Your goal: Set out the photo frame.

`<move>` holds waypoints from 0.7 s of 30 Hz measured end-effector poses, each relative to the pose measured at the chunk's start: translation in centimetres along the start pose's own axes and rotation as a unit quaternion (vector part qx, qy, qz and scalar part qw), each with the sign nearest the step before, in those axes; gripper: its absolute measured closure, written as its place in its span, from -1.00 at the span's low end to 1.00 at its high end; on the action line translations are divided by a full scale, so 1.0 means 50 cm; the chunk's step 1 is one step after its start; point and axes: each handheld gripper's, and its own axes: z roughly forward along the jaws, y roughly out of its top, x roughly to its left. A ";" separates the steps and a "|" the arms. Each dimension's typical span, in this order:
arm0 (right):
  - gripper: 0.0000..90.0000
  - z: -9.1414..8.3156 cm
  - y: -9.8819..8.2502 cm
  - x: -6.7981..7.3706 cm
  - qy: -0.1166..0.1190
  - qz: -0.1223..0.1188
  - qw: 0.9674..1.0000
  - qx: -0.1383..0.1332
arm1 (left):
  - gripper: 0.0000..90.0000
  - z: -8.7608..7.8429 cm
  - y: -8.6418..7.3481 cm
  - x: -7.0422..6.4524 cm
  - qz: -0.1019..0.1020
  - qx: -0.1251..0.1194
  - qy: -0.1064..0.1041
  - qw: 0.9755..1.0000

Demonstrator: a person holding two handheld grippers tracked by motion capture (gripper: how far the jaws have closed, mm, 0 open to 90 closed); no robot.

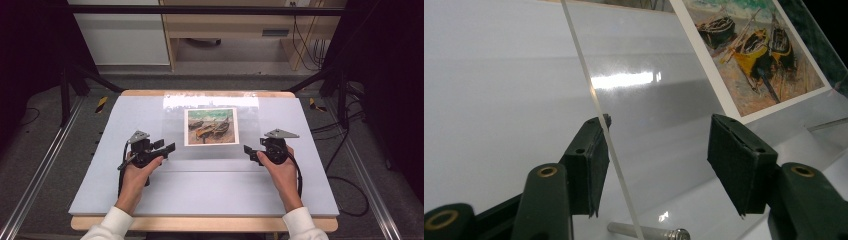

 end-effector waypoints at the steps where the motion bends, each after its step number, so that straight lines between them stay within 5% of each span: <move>1: -0.41 0.000 0.000 0.000 0.000 0.000 1.000 0.000 | -0.08 -0.001 0.000 0.000 0.000 0.001 0.000 1.000; 21: -0.31 -0.015 -0.007 0.009 -0.012 -0.008 1.000 -0.002 | -0.04 -0.012 -0.004 -0.009 0.017 0.006 0.005 1.000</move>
